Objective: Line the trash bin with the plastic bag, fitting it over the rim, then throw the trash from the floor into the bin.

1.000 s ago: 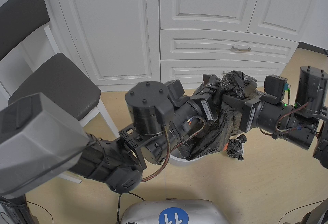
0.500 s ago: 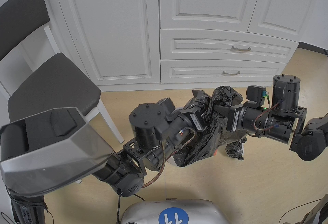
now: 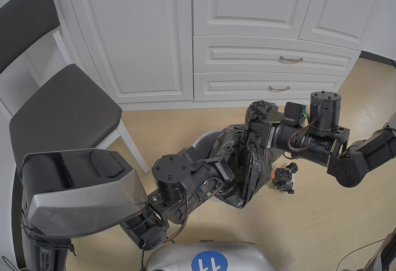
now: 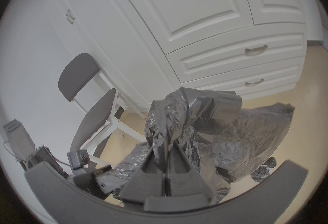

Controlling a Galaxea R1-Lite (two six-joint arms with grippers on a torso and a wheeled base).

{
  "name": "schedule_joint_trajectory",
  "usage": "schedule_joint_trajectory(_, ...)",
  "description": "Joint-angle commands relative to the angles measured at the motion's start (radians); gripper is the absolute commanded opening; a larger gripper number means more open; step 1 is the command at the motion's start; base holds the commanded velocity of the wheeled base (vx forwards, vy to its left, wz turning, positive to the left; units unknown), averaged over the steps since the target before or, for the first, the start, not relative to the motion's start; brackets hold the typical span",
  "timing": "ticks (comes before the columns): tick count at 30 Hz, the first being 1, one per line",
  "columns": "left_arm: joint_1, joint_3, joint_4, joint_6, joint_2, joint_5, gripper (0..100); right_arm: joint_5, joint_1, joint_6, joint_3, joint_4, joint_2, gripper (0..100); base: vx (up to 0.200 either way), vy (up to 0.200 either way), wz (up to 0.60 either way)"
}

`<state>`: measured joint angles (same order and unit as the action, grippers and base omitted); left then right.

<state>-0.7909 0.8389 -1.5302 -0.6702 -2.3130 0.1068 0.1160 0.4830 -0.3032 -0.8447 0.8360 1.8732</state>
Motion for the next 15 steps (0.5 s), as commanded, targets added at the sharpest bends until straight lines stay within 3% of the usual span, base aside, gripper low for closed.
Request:
schedule_joint_trajectory(1, 0.015, 0.017, -0.001, -0.009, -0.054, -0.001, 0, 0.005, 0.002, -0.016, -0.017, 0.009, 0.063, 0, 0.000, 0.000, 0.00)
schedule_joint_trajectory(9, 0.022, 0.005, -0.001, -0.006, -0.066, -0.007, 0, 0.010, 0.028, -0.025, -0.020, 0.011, 0.107, 0, 0.000, 0.000, 0.00)
schedule_joint_trajectory(10, 0.022, 0.003, -0.001, -0.008, -0.066, -0.016, 100, 0.010, 0.029, -0.025, -0.022, 0.015, 0.116, 0, 0.000, 0.000, 0.00)
schedule_joint_trajectory(15, 0.033, -0.057, -0.004, -0.012, -0.054, -0.099, 100, 0.010, 0.028, -0.051, -0.043, 0.061, 0.155, 0, 0.000, 0.000, 0.00)
